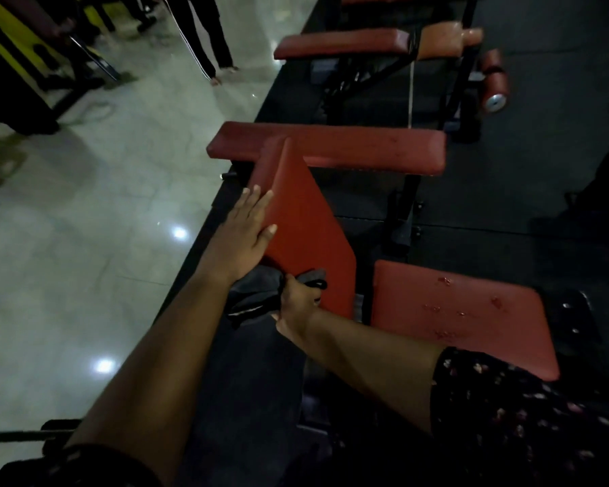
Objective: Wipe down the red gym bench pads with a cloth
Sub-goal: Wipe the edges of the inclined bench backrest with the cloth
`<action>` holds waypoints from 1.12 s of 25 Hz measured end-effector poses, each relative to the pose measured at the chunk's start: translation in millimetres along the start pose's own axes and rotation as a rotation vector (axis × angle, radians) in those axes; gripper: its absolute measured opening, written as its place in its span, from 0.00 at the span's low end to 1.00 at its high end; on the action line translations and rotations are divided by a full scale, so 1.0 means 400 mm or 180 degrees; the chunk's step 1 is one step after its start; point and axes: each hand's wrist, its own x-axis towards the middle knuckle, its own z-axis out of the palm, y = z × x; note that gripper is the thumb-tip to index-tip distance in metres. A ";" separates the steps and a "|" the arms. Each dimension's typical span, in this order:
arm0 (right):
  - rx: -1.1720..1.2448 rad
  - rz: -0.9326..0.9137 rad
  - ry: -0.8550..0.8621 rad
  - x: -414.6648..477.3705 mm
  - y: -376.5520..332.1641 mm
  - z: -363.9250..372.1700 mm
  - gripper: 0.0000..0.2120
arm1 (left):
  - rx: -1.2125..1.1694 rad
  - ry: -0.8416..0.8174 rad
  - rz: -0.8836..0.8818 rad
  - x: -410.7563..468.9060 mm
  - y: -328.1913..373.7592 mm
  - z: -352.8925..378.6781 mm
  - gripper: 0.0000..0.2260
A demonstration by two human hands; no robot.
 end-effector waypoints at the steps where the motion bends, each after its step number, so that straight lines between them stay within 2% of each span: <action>1: -0.0036 -0.0184 0.0133 -0.114 -0.051 0.006 0.39 | -0.0039 -0.0059 -0.0037 -0.001 -0.004 -0.001 0.27; 4: -0.0616 -0.0613 0.0145 -0.247 -0.106 -0.003 0.49 | -0.0128 -0.0232 -0.0051 -0.010 -0.016 -0.012 0.26; 6: -0.1351 -0.1045 -0.0060 -0.319 -0.113 -0.035 0.45 | -0.0249 -0.0254 -0.0051 -0.017 -0.017 -0.018 0.26; 8: -0.2584 -0.1650 -0.0350 -0.381 -0.118 -0.112 0.37 | -0.0305 -0.0205 -0.0086 -0.028 -0.016 -0.018 0.25; 9: -0.3449 -0.2306 -0.0513 -0.394 -0.125 -0.156 0.36 | -0.0322 -0.0192 -0.0099 -0.032 -0.017 -0.017 0.24; 10: -0.4320 -0.3244 -0.0580 -0.404 -0.136 -0.198 0.35 | -0.0348 -0.0150 -0.0091 -0.036 -0.023 -0.014 0.24; 12: -0.5532 -0.5441 -0.0492 -0.372 -0.180 -0.240 0.32 | -0.0430 -0.0115 -0.0048 -0.039 -0.035 -0.016 0.22; 14: -0.6059 -0.6489 -0.0594 -0.331 -0.242 -0.231 0.24 | -0.0555 -0.0028 0.0015 -0.035 -0.047 -0.021 0.21; 17: -0.6782 -0.7167 -0.0590 -0.297 -0.303 -0.183 0.21 | -0.0498 0.0041 0.0051 -0.029 -0.053 -0.022 0.19; 19: -0.7391 -0.7338 -0.0709 -0.259 -0.305 -0.177 0.21 | -0.0428 0.0080 0.0030 -0.030 -0.053 -0.014 0.20; 21: -0.8021 -0.7354 -0.0978 -0.232 -0.307 -0.186 0.33 | -0.0382 0.0153 -0.0006 -0.031 -0.056 -0.001 0.20; 22: -0.8004 -0.7388 -0.1136 -0.224 -0.314 -0.187 0.35 | -0.0357 0.0213 -0.0014 -0.032 -0.054 0.004 0.22; 26: -0.7619 -0.7878 -0.1583 -0.182 -0.321 -0.197 0.24 | -0.0194 0.0448 -0.0198 -0.044 -0.022 0.025 0.26; 28: -0.7489 -0.8127 -0.1702 -0.171 -0.351 -0.185 0.21 | -0.0299 0.0753 -0.0546 -0.058 0.007 0.047 0.27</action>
